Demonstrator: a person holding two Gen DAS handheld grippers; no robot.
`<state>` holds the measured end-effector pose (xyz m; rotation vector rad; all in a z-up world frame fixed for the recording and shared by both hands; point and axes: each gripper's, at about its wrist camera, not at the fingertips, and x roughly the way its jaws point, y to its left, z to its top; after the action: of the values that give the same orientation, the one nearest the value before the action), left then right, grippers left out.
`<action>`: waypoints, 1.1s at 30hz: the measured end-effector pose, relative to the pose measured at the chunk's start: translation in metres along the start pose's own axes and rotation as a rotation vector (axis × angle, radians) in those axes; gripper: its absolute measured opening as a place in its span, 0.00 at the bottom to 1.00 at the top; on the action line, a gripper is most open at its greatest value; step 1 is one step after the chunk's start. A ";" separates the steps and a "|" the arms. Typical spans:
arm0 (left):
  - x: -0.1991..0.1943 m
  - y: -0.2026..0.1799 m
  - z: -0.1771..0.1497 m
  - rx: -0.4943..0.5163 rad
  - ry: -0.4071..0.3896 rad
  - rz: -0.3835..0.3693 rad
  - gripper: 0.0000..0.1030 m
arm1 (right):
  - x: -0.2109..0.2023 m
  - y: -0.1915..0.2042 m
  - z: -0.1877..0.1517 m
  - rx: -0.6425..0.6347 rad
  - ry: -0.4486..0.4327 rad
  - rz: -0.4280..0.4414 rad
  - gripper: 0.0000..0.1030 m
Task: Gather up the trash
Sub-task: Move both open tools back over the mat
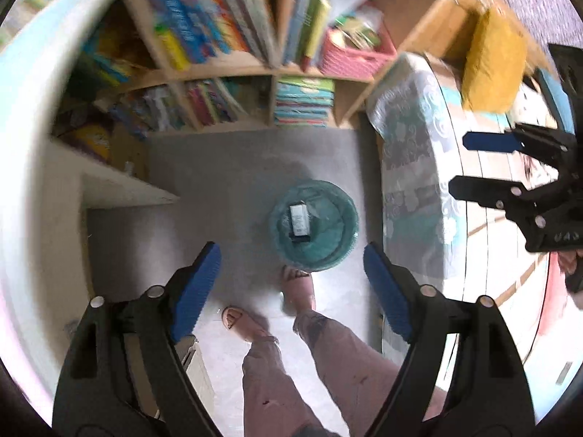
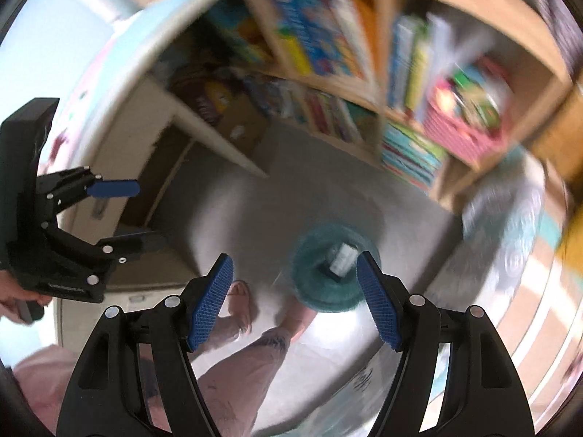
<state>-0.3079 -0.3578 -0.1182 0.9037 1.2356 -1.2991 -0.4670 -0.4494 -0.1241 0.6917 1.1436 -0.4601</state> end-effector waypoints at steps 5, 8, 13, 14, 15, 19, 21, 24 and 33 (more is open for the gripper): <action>-0.050 0.052 -0.034 -0.098 -0.057 0.066 0.84 | -0.009 0.076 0.046 -0.264 0.003 0.052 0.70; -0.082 0.094 -0.067 -0.188 -0.095 0.113 0.85 | -0.010 0.127 0.071 -0.393 -0.001 0.085 0.74; -0.117 0.154 -0.120 -0.323 -0.129 0.185 0.89 | -0.006 0.219 0.100 -0.596 -0.001 0.141 0.74; -0.124 0.169 -0.135 -0.360 -0.135 0.205 0.89 | -0.003 0.235 0.106 -0.631 0.002 0.149 0.76; -0.129 0.180 -0.145 -0.392 -0.138 0.219 0.90 | -0.001 0.252 0.111 -0.667 0.002 0.154 0.78; -0.146 0.222 -0.186 -0.489 -0.139 0.266 0.90 | 0.014 0.325 0.123 -0.811 0.009 0.180 0.78; -0.154 0.245 -0.210 -0.539 -0.139 0.289 0.90 | 0.021 0.358 0.126 -0.861 0.018 0.195 0.78; -0.165 0.275 -0.238 -0.591 -0.133 0.306 0.91 | 0.030 0.400 0.127 -0.922 0.028 0.212 0.79; -0.179 0.339 -0.289 -0.607 -0.109 0.362 0.91 | 0.062 0.486 0.132 -1.050 0.053 0.207 0.83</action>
<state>0.0075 -0.0026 -0.0474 0.5686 1.2120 -0.6190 -0.0388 -0.1973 -0.0226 -0.1067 1.1614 0.3495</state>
